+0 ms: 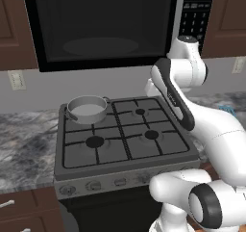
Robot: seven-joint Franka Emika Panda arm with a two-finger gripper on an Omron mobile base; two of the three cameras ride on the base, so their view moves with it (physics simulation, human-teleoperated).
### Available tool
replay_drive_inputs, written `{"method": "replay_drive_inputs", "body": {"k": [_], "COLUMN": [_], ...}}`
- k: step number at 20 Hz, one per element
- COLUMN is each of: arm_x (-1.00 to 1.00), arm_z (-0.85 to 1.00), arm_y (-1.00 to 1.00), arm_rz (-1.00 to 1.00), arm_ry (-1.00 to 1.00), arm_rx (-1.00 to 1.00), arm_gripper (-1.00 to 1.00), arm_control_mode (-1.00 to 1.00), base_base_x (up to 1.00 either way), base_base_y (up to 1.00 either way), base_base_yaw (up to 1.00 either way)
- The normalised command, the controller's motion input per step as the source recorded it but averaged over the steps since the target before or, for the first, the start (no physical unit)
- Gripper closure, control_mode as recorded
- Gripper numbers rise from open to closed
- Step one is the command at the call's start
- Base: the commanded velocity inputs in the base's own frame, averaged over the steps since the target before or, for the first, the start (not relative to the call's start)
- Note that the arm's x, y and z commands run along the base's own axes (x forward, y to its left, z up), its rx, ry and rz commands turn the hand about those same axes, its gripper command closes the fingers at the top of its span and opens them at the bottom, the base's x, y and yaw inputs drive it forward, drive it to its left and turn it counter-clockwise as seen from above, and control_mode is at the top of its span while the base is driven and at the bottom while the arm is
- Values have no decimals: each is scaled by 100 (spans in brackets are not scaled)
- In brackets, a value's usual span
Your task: Put the avocado and broccoli in the pot. Retrieve the spatula and lightly stir the vegetables in the pot.
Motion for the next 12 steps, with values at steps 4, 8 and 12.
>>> {"method": "replay_drive_inputs", "body": {"k": [4, 8, 12], "arm_x": [-12, -6, 0], "arm_z": [0, 0, 0], "arm_y": [4, 5, 4], "arm_rz": [0, 0, 0], "arm_ry": [0, 0, 0], "arm_rx": [0, 0, 0], "arm_gripper": [-100, -100, -100], "arm_control_mode": [-100, -100, -100], "base_base_x": [0, 0, 0], "base_base_y": [0, 0, 0], "base_base_yaw": [0, 0, 0]}}
